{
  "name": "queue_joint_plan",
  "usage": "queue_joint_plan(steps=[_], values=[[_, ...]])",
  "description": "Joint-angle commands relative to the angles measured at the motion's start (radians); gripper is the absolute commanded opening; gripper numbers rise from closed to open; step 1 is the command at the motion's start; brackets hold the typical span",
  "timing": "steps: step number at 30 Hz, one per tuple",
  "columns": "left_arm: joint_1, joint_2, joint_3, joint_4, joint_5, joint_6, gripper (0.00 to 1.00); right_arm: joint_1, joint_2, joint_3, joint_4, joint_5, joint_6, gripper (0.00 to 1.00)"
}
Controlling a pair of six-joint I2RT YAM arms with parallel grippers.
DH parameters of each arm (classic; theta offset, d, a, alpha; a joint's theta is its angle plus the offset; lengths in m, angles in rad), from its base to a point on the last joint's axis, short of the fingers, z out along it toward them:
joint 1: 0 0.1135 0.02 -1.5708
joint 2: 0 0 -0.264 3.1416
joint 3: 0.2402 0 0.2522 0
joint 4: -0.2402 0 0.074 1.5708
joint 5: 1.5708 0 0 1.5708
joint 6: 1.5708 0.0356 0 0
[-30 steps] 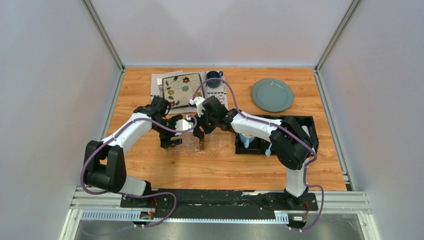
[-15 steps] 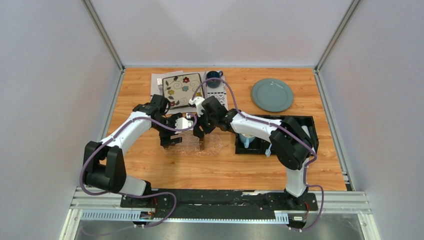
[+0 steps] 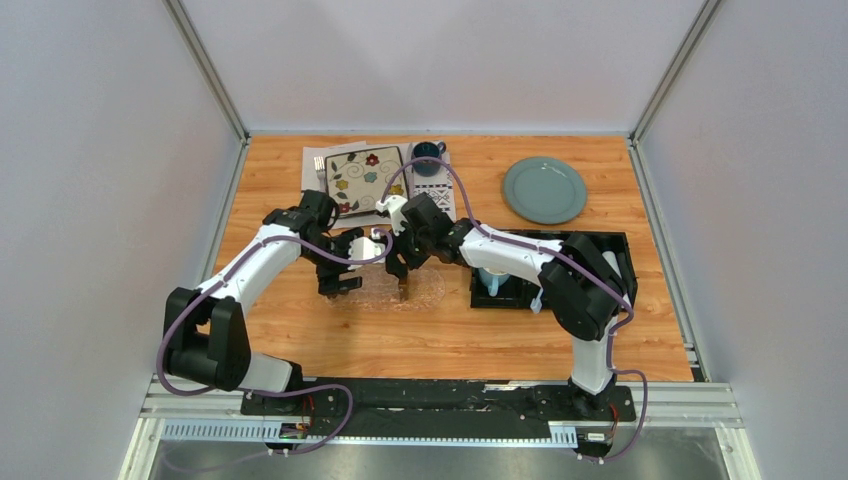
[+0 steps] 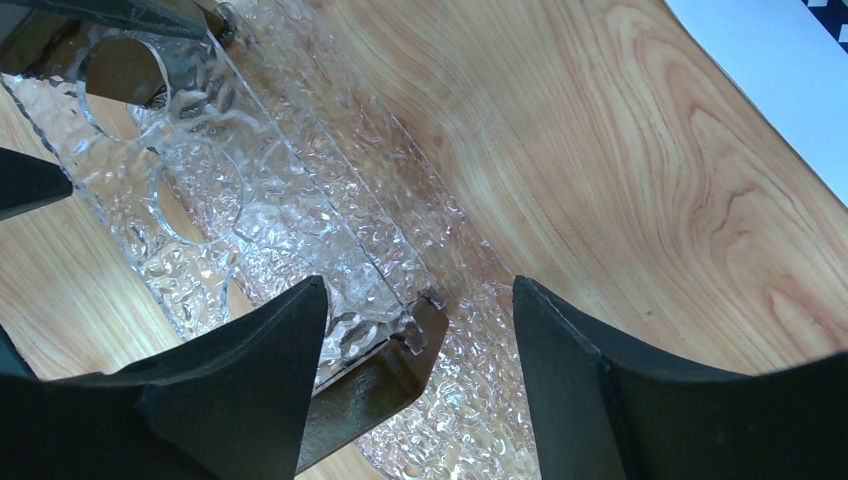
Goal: Prepare toiletry sets of a toothbrush and toothpaste on the tray
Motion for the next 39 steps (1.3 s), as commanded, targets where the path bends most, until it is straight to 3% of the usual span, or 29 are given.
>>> queue_joint_plan(steps=[1, 18, 28, 39], values=[[-0.003, -0.045, 0.025, -0.037, 0.022, 0.026, 0.89, 0.014, -0.022, 0.036, -0.03, 0.033, -0.027, 0.76], [-0.003, -0.064, 0.054, -0.02, 0.007, 0.019, 0.89, 0.014, -0.076, 0.104, -0.095, 0.0, -0.032, 0.85], [0.017, -0.153, 0.109, -0.064, 0.103, -0.019, 0.89, -0.006, -0.178, 0.151, -0.173, 0.003, -0.072, 0.88], [0.032, -0.342, 0.08, 0.131, 0.16, -0.335, 0.89, -0.141, -0.384, 0.173, -0.441, 0.079, -0.21, 0.85]])
